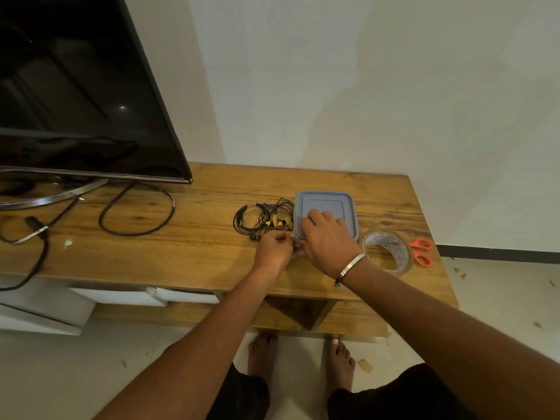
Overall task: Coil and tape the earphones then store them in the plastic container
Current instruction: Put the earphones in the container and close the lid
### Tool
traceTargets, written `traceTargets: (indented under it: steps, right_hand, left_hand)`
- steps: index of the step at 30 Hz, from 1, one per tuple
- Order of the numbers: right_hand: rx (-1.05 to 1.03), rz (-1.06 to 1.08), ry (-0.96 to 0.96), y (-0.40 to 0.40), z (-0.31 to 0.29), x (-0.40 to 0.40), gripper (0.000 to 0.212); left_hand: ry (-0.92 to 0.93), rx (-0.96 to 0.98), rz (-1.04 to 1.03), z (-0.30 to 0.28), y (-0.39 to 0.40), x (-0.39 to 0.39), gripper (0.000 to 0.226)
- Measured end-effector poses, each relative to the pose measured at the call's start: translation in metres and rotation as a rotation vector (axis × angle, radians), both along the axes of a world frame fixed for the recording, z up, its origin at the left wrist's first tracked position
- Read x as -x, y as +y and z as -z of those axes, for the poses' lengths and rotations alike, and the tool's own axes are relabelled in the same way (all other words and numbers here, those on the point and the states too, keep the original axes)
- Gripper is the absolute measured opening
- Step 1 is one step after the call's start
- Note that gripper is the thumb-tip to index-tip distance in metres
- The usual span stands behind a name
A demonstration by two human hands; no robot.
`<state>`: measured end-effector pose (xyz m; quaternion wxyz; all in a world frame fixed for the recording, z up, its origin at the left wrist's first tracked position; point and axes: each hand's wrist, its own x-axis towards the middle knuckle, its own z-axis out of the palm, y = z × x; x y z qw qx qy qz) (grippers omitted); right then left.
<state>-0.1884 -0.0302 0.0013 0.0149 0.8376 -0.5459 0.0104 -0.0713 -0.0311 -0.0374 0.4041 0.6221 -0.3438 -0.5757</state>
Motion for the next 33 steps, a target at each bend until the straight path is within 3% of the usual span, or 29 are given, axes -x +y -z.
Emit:
traceTargets:
  steps: [15,19,21,28,33]
  right_hand:
    - [0.066,-0.118,0.079,-0.006,-0.006,0.017,0.034]
    - [0.098,-0.135,0.074,-0.009,-0.009,0.020,0.045]
    - [0.124,-0.143,0.057,-0.012,-0.012,0.020,0.039]
    - [0.271,-0.081,-0.354,-0.020,-0.022,0.032,0.015]
    - [0.450,0.218,-0.725,-0.036,-0.043,0.061,0.012]
  left_hand:
    - [-0.176,0.021,0.010,-0.006,0.001,0.015,0.021]
    - [-0.280,0.013,-0.006,-0.006,0.000,0.021,0.018]
    - [-0.260,-0.009,-0.046,-0.003,0.000,0.022,0.016]
    - [-0.138,-0.010,-0.067,-0.001,-0.001,0.020,0.005]
    - [-0.141,0.014,-0.024,0.004,0.000,0.017,0.015]
